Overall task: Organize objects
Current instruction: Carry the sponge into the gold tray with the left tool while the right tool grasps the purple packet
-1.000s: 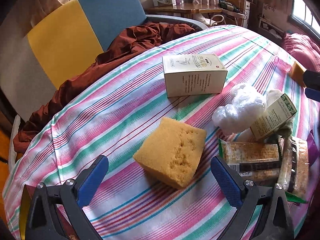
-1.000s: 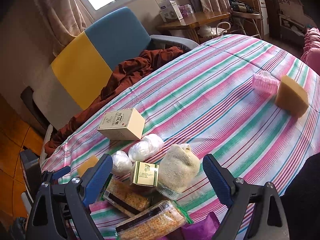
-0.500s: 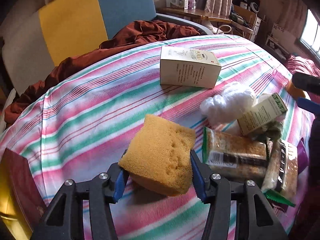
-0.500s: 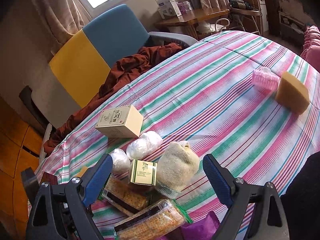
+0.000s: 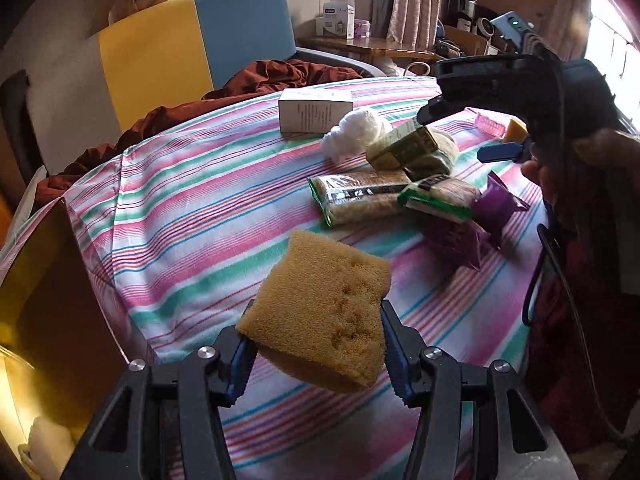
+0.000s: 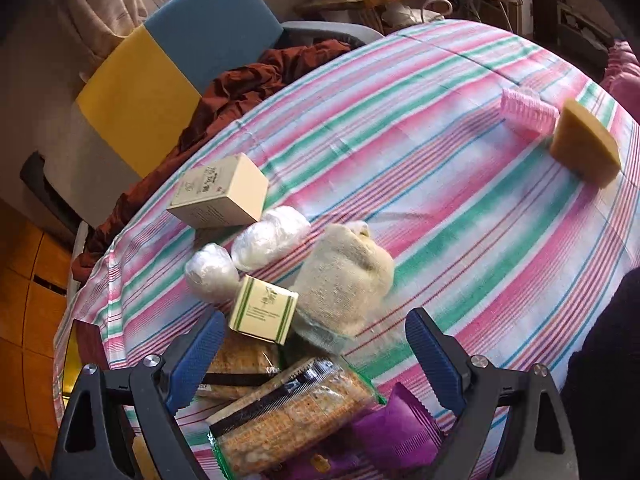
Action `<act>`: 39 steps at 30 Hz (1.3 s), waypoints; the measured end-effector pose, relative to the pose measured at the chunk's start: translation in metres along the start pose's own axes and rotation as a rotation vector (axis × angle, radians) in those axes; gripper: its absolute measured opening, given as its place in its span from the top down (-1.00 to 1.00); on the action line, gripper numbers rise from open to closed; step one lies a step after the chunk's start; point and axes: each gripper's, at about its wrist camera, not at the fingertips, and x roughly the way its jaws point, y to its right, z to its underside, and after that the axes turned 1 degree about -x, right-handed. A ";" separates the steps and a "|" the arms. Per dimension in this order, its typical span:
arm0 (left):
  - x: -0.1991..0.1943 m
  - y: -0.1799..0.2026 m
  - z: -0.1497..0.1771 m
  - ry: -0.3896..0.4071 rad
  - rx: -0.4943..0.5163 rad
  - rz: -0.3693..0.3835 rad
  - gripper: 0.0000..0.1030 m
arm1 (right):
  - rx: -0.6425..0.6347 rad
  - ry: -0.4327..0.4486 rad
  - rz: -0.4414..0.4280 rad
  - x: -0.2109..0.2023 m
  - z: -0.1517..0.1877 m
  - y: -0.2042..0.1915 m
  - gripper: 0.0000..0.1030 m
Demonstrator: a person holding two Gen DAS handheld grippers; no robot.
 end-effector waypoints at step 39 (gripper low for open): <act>-0.025 -0.054 0.081 -0.039 -0.211 0.028 -0.16 | -0.507 -0.241 0.125 0.013 0.107 -0.083 0.25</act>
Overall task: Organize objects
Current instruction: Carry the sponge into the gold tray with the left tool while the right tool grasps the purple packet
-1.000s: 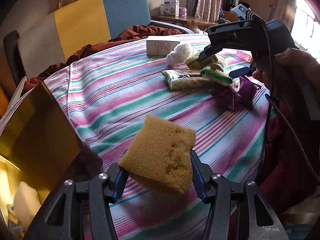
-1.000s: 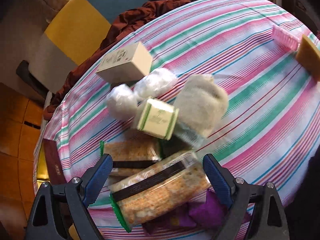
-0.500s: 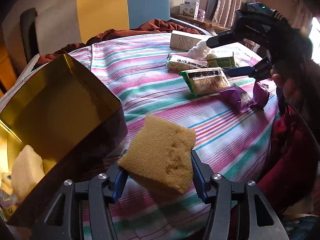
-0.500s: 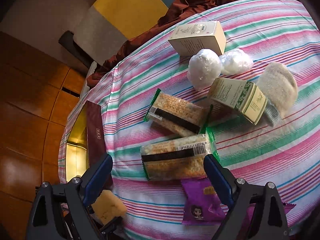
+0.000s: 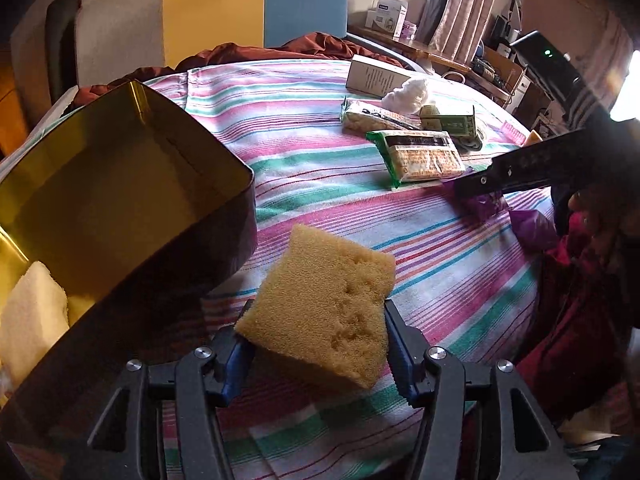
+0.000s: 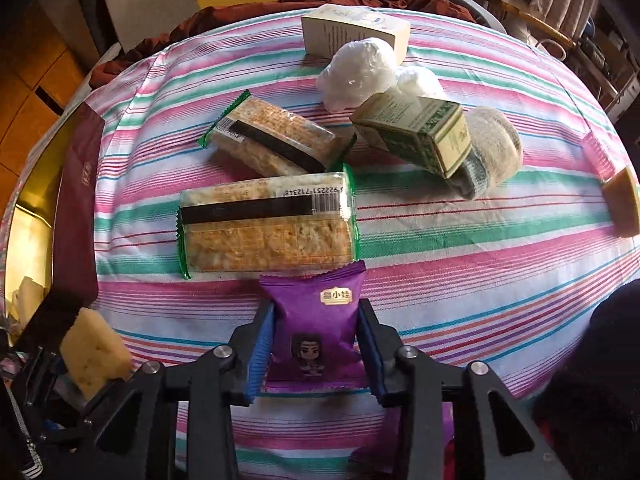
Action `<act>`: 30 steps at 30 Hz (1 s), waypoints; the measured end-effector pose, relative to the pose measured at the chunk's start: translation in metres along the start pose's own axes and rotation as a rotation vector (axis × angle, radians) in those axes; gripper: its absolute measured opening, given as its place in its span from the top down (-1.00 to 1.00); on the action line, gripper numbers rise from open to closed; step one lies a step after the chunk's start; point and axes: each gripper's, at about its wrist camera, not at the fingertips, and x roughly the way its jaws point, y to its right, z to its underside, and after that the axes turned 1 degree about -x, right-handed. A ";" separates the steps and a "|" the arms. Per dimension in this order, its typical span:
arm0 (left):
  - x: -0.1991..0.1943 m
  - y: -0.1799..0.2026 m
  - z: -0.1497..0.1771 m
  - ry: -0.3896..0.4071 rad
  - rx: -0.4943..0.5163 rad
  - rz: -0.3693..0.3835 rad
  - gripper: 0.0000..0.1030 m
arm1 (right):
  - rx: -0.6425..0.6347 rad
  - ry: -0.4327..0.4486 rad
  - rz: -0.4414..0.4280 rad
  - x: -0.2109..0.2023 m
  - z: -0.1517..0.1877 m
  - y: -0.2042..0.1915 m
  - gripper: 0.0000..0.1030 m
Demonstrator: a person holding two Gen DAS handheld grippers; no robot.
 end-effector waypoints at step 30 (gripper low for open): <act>-0.117 -0.187 -0.021 0.259 -0.455 -0.297 -0.16 | -0.238 0.094 -0.081 -0.003 0.023 -0.035 0.25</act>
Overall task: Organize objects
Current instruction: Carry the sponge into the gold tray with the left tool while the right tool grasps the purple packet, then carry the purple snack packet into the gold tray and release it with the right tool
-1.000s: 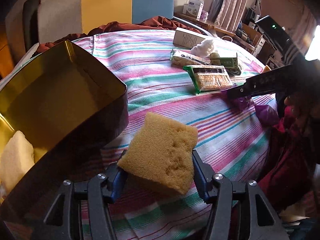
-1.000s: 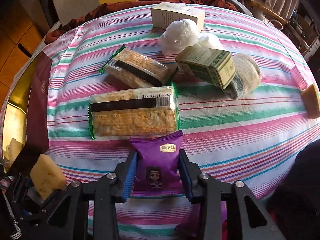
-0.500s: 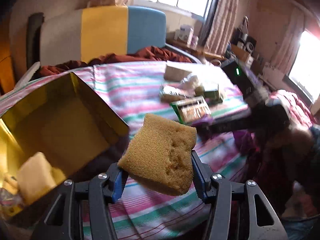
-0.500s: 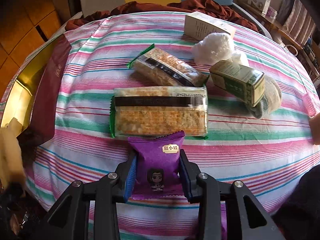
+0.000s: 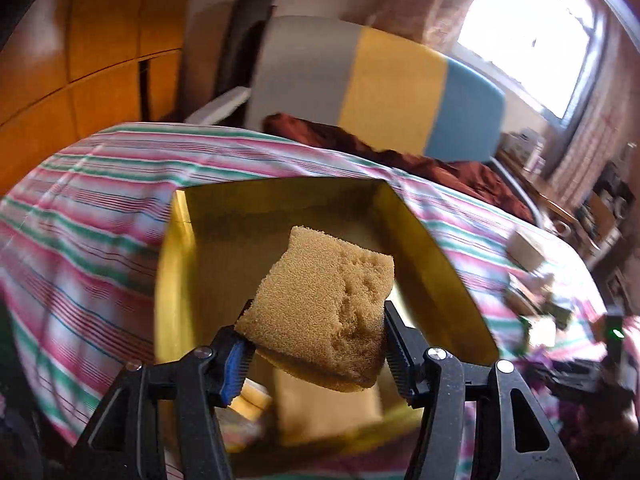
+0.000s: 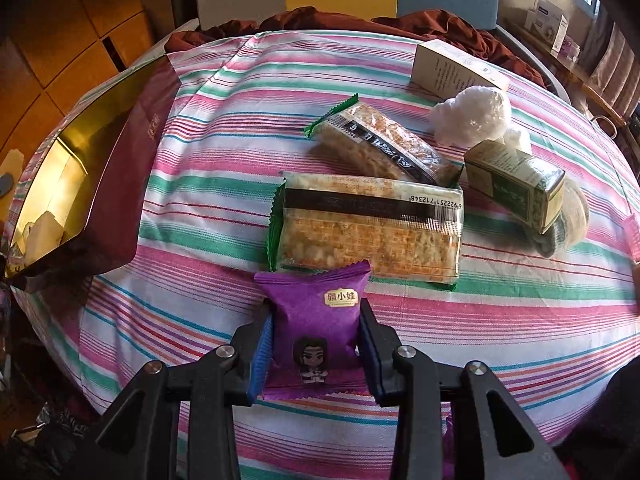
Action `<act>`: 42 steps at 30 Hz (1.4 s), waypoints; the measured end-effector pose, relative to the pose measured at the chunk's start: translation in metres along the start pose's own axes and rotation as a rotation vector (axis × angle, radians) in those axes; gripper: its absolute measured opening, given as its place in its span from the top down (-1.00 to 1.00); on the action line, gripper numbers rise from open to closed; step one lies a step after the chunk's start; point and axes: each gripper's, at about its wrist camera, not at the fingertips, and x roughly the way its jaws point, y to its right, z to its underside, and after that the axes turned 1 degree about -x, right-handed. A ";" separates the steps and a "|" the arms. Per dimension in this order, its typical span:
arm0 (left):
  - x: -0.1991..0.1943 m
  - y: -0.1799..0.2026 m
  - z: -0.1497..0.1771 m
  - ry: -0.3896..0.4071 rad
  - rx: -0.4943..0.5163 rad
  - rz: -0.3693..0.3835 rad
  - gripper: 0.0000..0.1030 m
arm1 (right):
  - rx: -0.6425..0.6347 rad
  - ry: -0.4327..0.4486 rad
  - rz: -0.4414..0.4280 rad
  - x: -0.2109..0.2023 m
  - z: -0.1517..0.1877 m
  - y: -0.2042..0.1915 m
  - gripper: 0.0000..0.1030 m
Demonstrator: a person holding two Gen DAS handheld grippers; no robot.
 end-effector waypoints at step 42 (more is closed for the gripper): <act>-0.029 0.019 0.049 0.042 0.001 -0.123 -0.64 | -0.111 0.038 -0.072 0.014 -0.010 -0.052 0.29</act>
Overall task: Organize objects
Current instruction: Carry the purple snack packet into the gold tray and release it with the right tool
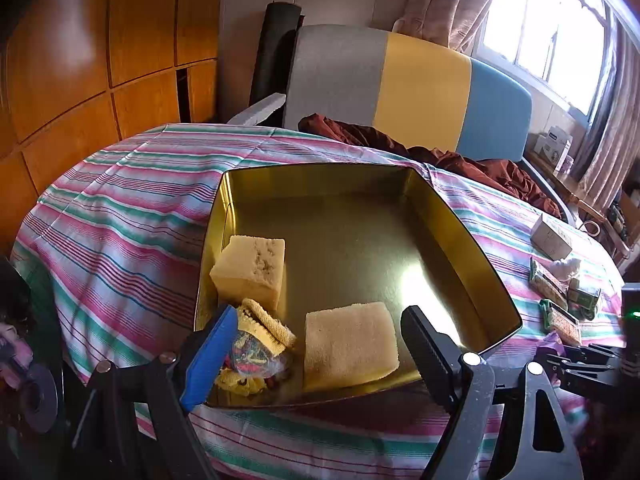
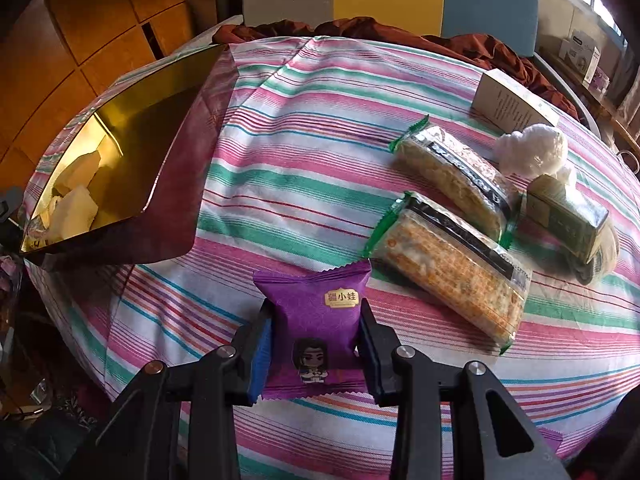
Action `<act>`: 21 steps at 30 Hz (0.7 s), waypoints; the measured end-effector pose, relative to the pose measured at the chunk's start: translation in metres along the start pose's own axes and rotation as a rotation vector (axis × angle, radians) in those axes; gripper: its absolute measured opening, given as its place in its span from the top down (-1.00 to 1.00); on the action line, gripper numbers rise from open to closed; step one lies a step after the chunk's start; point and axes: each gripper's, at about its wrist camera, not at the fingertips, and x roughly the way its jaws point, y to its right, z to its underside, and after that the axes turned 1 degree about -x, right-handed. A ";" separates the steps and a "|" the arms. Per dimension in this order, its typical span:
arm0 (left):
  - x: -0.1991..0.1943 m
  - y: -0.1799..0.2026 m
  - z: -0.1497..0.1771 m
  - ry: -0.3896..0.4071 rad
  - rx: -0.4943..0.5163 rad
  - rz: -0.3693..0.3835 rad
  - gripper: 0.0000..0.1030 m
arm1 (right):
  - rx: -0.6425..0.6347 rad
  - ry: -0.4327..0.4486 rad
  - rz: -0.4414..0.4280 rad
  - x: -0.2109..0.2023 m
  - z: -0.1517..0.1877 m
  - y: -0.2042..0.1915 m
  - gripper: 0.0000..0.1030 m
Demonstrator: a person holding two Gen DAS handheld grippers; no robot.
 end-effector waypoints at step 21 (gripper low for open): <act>-0.012 -0.034 0.008 0.009 -0.080 -0.011 -0.66 | -0.190 0.178 -0.171 -0.037 -0.078 -0.119 0.29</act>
